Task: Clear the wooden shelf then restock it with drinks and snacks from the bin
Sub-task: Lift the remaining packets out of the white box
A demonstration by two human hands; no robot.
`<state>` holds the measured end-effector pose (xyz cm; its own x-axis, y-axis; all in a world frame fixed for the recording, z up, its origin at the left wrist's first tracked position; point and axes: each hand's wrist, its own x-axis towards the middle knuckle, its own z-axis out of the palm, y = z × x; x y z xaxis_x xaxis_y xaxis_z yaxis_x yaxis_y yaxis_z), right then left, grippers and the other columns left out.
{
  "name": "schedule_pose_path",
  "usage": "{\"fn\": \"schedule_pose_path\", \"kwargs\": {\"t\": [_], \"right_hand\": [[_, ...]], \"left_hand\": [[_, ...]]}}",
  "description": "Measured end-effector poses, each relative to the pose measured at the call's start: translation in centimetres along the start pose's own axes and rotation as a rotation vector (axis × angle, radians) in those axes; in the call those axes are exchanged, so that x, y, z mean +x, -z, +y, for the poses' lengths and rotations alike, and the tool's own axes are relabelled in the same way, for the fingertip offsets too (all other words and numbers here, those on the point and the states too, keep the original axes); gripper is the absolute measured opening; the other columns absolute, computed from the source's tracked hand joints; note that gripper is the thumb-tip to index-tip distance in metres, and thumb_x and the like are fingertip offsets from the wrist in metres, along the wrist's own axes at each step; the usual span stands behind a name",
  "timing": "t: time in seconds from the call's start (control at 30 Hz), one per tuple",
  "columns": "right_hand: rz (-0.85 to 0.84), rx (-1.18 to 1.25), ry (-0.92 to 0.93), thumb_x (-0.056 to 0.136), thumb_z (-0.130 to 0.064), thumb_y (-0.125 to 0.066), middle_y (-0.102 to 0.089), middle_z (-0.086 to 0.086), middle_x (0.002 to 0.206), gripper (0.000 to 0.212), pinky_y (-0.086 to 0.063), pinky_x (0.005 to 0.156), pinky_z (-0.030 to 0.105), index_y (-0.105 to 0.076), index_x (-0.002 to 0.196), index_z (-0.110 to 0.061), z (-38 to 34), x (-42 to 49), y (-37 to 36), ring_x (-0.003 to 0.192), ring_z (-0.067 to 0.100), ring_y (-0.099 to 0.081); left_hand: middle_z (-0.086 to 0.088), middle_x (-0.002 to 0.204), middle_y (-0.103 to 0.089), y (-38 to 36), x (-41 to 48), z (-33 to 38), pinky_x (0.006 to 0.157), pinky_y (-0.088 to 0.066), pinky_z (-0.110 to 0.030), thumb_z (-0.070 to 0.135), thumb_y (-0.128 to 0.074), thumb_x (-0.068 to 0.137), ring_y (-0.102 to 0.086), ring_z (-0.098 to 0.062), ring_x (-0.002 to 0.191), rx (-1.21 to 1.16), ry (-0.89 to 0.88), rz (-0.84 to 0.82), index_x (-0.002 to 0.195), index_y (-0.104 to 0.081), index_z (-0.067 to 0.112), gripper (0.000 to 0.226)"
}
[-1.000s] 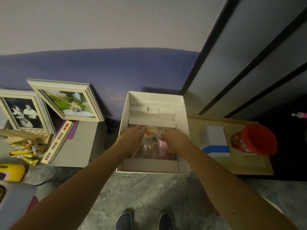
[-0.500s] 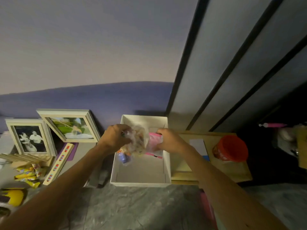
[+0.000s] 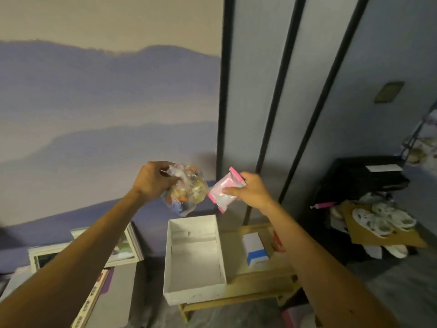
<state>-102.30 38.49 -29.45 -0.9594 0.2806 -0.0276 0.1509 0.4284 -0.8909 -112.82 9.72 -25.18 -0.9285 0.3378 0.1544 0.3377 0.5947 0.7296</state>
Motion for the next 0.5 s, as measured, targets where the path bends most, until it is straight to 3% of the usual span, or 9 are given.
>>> {"fn": "schedule_pose_path", "kwargs": {"t": [0.13, 0.33, 0.43, 0.5], "right_hand": [[0.187, 0.09, -0.048, 0.082, -0.028, -0.093, -0.074, -0.005, 0.107, 0.046, -0.064, 0.074, 0.024, -0.071, 0.121, -0.016, -0.4, -3.9, 4.9, 0.099, 0.015, -0.073], [0.477, 0.089, -0.135, 0.085, -0.034, -0.09, -0.069, -0.009, 0.106, 0.044, -0.059, 0.063, 0.015, -0.065, 0.119, -0.022, 3.0, -13.3, 12.4, 0.095, 0.007, -0.068], [0.623, 0.129, -0.233, 0.08, -0.036, -0.093, -0.073, -0.006, 0.104, 0.043, -0.067, 0.077, 0.034, -0.069, 0.111, -0.019, 6.2, -18.8, 16.1, 0.096, 0.014, -0.072], [0.716, 0.169, -0.285, 0.077, -0.033, -0.095, -0.078, 0.001, 0.105, 0.043, -0.067, 0.08, 0.043, -0.075, 0.11, -0.013, 8.7, -22.8, 18.3, 0.099, 0.019, -0.076]], "left_hand": [[0.003, 0.093, -0.08, -1.9, 1.2, 5.1, 0.084, -0.062, -0.034, 0.008, -0.081, 0.087, -0.074, -0.011, 0.083, -0.061, -0.087, -0.11, 0.108, -0.08, 0.021, 0.025], [-0.004, 0.096, -0.081, -10.3, 1.4, 13.3, 0.091, -0.063, -0.044, 0.005, -0.082, 0.085, -0.077, -0.024, 0.092, -0.174, -0.27, -0.343, 0.105, -0.081, 0.015, 0.023], [0.002, 0.086, -0.078, -16.2, -0.7, 17.9, 0.079, -0.061, -0.026, 0.003, -0.083, 0.084, -0.075, -0.009, 0.079, -0.199, -0.362, -0.438, 0.099, -0.081, 0.014, 0.019], [0.013, 0.077, -0.075, -20.5, -2.4, 20.7, 0.067, -0.054, -0.012, 0.003, -0.083, 0.085, -0.075, -0.012, 0.078, -0.201, -0.423, -0.51, 0.092, -0.079, 0.019, 0.018]]}}
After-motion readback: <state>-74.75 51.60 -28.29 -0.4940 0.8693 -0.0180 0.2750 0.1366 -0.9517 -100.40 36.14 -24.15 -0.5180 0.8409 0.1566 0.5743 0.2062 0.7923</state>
